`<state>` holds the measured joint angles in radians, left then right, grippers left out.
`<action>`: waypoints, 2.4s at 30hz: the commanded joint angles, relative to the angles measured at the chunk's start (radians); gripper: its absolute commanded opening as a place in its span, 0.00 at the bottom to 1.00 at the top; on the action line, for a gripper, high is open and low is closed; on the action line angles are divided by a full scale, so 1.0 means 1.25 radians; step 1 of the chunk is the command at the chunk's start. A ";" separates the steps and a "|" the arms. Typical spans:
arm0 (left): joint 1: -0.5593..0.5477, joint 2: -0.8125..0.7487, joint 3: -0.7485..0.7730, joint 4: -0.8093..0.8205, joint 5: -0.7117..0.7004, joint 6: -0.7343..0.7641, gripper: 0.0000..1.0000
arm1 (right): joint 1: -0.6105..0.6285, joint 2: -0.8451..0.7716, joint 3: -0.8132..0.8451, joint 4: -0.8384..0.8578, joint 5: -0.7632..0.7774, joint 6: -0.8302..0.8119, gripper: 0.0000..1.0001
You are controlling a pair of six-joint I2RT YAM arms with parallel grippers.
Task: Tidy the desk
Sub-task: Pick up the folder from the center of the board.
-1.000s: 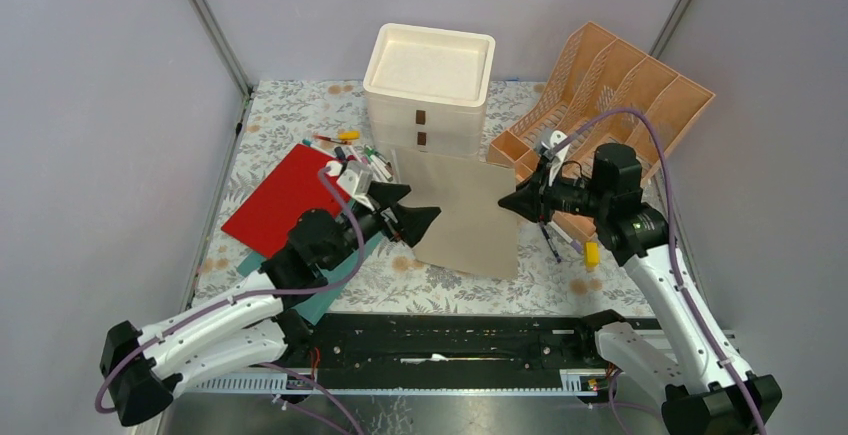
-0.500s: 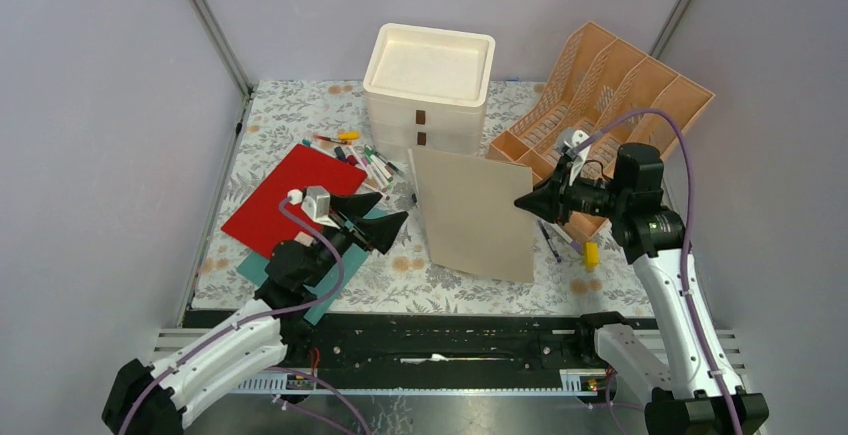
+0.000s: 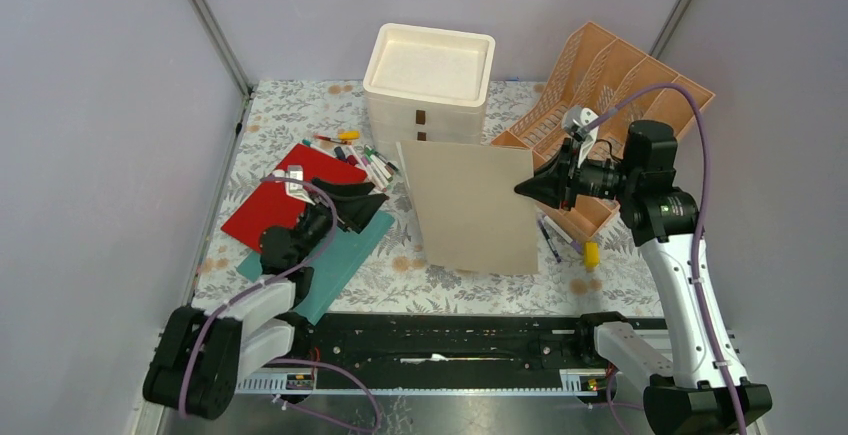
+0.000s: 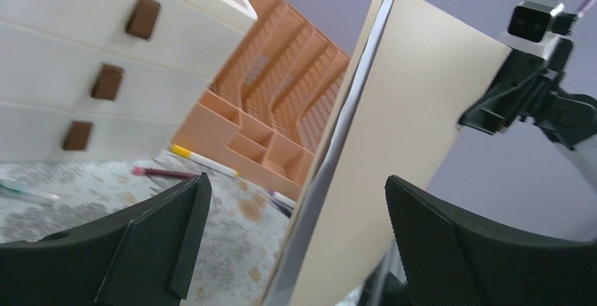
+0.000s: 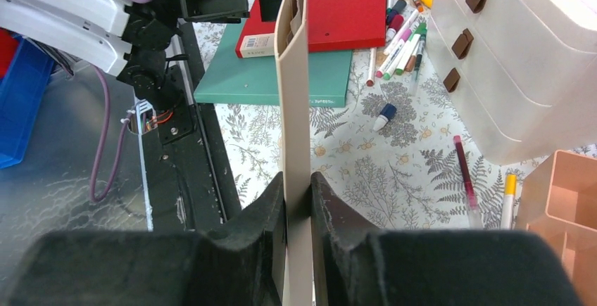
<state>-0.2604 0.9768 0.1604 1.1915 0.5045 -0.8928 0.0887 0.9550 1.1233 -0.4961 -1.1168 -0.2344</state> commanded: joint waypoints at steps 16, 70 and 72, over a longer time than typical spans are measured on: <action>0.029 0.207 0.070 0.327 0.237 -0.122 0.99 | -0.002 0.009 0.075 -0.010 -0.045 0.075 0.00; -0.191 0.108 0.328 -0.246 0.355 0.163 0.00 | 0.241 0.286 0.529 -0.531 0.203 -0.396 1.00; -0.200 0.112 0.342 -0.263 0.359 0.175 0.00 | 0.289 0.306 0.529 -0.520 0.239 -0.388 1.00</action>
<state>-0.4896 1.1229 0.5114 0.8776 0.9424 -0.7345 0.3328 1.3155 1.7702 -1.1313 -0.9226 -0.7486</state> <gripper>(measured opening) 0.018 0.994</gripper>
